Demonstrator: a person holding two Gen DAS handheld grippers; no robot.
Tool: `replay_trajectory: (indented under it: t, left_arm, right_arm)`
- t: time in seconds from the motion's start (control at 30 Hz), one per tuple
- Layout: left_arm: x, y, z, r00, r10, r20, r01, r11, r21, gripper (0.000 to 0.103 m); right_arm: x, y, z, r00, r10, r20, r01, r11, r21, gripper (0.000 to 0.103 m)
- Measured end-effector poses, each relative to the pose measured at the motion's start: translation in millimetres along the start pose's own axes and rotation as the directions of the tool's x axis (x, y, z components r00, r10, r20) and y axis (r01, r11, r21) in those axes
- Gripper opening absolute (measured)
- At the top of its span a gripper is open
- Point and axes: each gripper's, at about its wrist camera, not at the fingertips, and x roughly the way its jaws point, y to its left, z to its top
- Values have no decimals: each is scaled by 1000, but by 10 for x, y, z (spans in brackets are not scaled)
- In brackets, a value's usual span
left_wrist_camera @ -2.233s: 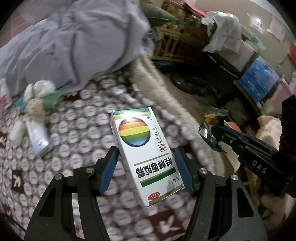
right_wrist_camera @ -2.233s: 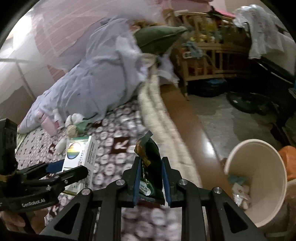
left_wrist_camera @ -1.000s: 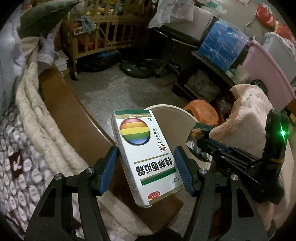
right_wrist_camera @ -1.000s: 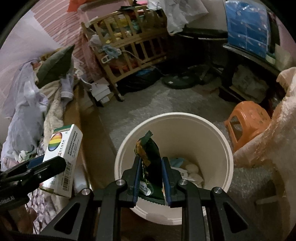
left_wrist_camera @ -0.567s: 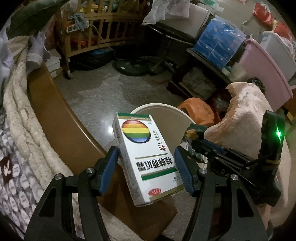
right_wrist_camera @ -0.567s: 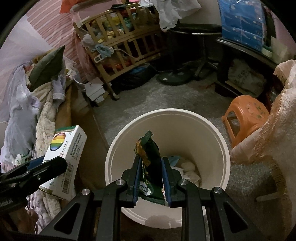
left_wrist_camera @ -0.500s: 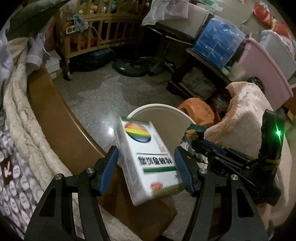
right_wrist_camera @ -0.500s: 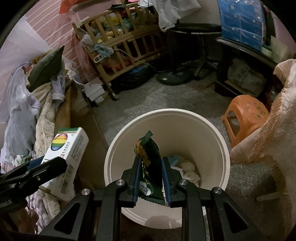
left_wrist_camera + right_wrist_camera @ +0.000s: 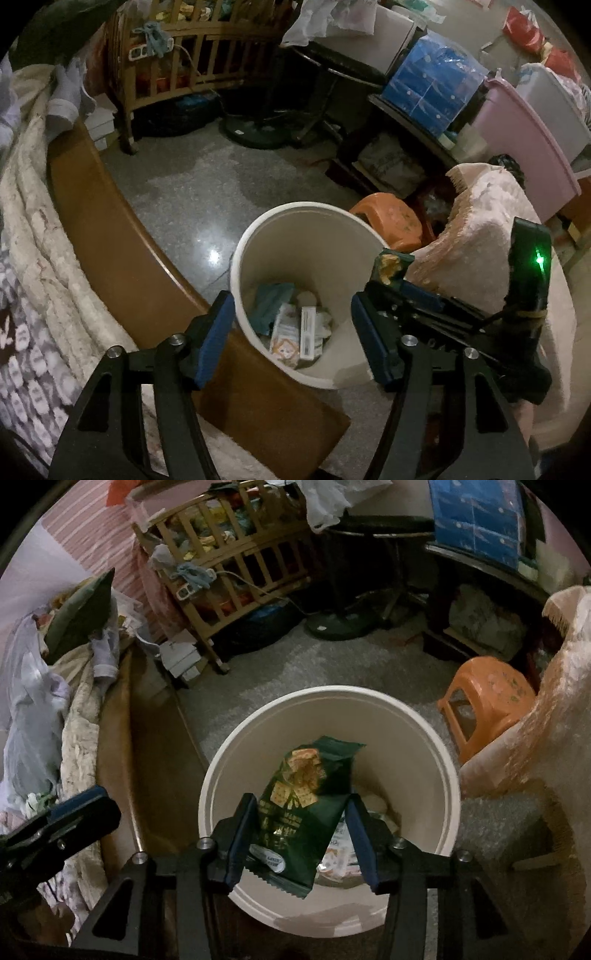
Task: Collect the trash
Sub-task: 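Open the left tool to drop the box while the right tool releases the green packet, then move both open tools back to the items on the bed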
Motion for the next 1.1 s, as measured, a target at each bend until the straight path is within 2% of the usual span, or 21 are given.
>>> replay_trajectory:
  t: [0.27, 0.33, 0.4, 0.53, 0.77, 1.1]
  left_arm:
    - [-94, 127, -83, 1000, 26, 1, -26, 999, -32, 70]
    - [-159, 172, -101, 999, 32, 11, -32, 999, -43, 70]
    - [-212, 229, -117, 999, 40, 19, -39, 998, -57, 70]
    - [-317, 362, -143, 998, 54, 33, -51, 994, -92, 70]
    - [-484, 481, -225, 990, 123, 65, -116, 988, -101, 70]
    - [-749, 762, -438, 971, 223, 87, -212, 970, -119, 70]
  right_arm:
    - [14, 54, -42, 1000, 11, -3, -11, 1000, -16, 49]
    - [39, 86, -50, 1000, 7, -17, -8, 999, -33, 59]
    - [53, 94, -49, 1000, 4, -23, -5, 999, -38, 61]
    - [82, 120, -63, 999, 4, -48, -6, 999, -37, 61]
    - [-11, 208, -72, 1000, 11, -28, -12, 999, -31, 61]
    - [-185, 706, -125, 999, 37, 12, -36, 991, -126, 62]
